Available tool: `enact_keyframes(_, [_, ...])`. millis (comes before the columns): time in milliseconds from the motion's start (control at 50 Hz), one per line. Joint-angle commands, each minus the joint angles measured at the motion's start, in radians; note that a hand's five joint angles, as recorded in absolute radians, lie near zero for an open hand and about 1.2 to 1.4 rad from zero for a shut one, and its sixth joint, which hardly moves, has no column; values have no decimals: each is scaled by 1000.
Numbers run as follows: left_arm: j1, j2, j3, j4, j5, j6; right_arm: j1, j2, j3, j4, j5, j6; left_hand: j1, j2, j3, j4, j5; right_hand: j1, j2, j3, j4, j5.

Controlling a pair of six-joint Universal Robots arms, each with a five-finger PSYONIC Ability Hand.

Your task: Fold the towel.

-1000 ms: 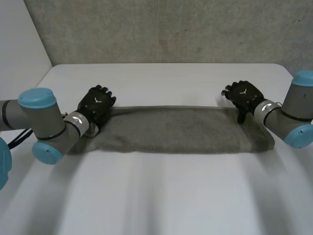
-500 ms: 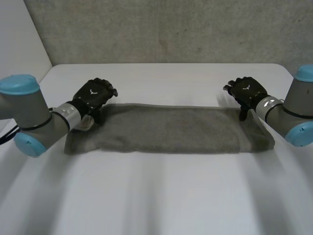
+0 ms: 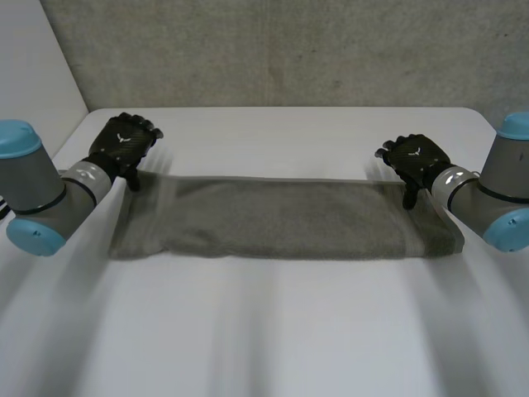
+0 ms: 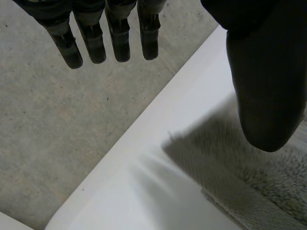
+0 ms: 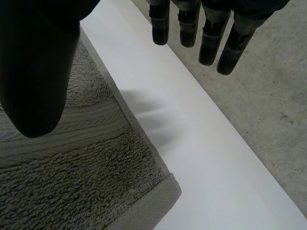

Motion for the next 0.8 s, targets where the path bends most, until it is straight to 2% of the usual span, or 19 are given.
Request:
enact_keyframes(20, [-19,39,-31,3,2,-30,0,-23,32,2,3,-1,-97,-55,-42,-56,-25,-57,-72,-50,-78,-60])
enact_keyframes(120, [-28,50,-60,-5,-1,-50,-4,-49,72,3,4,12,-97,-55,-42,-56,-25,-57,-72,-50,-78,-60])
enact_keyframes(280, [-69,128,-187,-40,1,-73,-31,-200,223,12,0,21,-94,-52,-42,-56,-22,-57,-72,-50,-78,-60])
enact_keyframes(380, [-72,240,-307,-53,-9,-152,-80,-325,362,58,-7,62,-94,-52,-42,-56,-22,-57,-72,-50,-78,-60])
enact_keyframes(540, [-78,340,-420,-53,-16,-293,-122,-400,531,95,-22,47,-79,-38,-42,-56,-7,-57,-72,-50,-78,-60])
enact_keyframes(620, [-81,368,-470,-47,-29,-318,-138,-414,576,92,-36,36,-79,-38,-42,-56,-7,-57,-72,-50,-78,-60])
enact_keyframes(660, [-92,382,-511,-43,-74,-321,-143,-419,609,75,-46,27,-79,-38,-42,-56,-7,35,20,-50,-78,33])
enact_keyframes(720, [-101,383,-523,-39,-105,-323,-144,-419,623,61,-48,27,-79,-38,-42,-56,-7,35,20,-50,-78,33])
enact_keyframes(760, [-121,385,-539,-27,-169,-323,-143,-413,646,17,-48,27,-85,-43,-42,-56,-13,35,20,-50,-78,33])
enact_keyframes(800, [-129,385,-543,-22,-192,-324,-143,-410,654,-10,-48,27,-88,-46,-42,-56,-16,35,20,-50,-78,33])
